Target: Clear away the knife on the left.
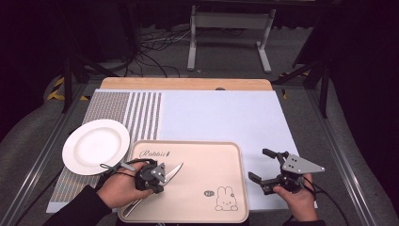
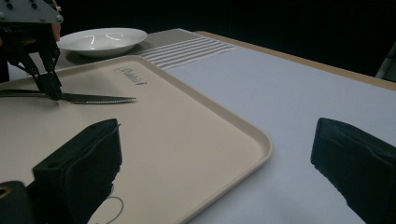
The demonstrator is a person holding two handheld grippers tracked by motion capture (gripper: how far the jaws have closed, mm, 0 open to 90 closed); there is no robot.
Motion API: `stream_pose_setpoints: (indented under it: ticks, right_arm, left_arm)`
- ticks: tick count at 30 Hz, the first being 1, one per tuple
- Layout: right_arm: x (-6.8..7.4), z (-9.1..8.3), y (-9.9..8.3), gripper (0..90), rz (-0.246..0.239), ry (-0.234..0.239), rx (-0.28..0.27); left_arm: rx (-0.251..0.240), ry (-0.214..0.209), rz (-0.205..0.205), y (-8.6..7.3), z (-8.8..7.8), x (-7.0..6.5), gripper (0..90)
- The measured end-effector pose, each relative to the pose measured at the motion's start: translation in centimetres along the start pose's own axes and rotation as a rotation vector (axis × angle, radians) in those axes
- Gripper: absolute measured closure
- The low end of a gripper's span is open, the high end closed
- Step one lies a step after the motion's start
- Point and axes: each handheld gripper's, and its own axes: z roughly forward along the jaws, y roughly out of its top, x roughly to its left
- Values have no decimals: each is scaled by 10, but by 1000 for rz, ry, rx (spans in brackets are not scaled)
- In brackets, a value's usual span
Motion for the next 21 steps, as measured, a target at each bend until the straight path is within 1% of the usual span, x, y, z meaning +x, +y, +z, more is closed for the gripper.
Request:
stream_pose_setpoints:
  ticks: [1,3,4,7,9,10,11,12,14,15,17,21]
  right_arm:
    - [0,0,0,27,-1,-1,-1]
    - [0,0,0,27,-1,-1,0]
    - [0,0,0,27,-1,0,3]
    - [0,0,0,27,-1,1,4]
    - [0,0,0,27,-1,2,3]
    - [0,0,0,27,-1,3,3]
    - [1,0,0,27,1,4,2]
    - [1,1,0,27,0,6,2]
    - [1,1,0,27,-2,5,3]
    - [1,1,0,27,-2,5,3]
    - [1,1,0,27,-2,5,4]
    - [1,1,0,27,-2,4,6]
  left_arm:
    - [12,-1,7,-1,1,1,900]
    - [16,-1,6,-1,2,1,900]
    - [11,-5,-4,-2,3,1,900]
    - [4,-10,0,-4,3,2,900]
    - [-10,-22,-17,-6,3,3,900]
    - [-13,-22,-19,-7,2,3,900]
    - [-9,-21,-12,-8,2,4,900]
    - [-12,-19,-24,-9,2,3,900]
    - [-4,-15,-16,-10,1,4,900]
    - [-8,-14,-27,-11,1,4,900]
    - [3,-11,-21,-12,0,5,900]
    - [-2,-12,-36,-15,-1,6,900]
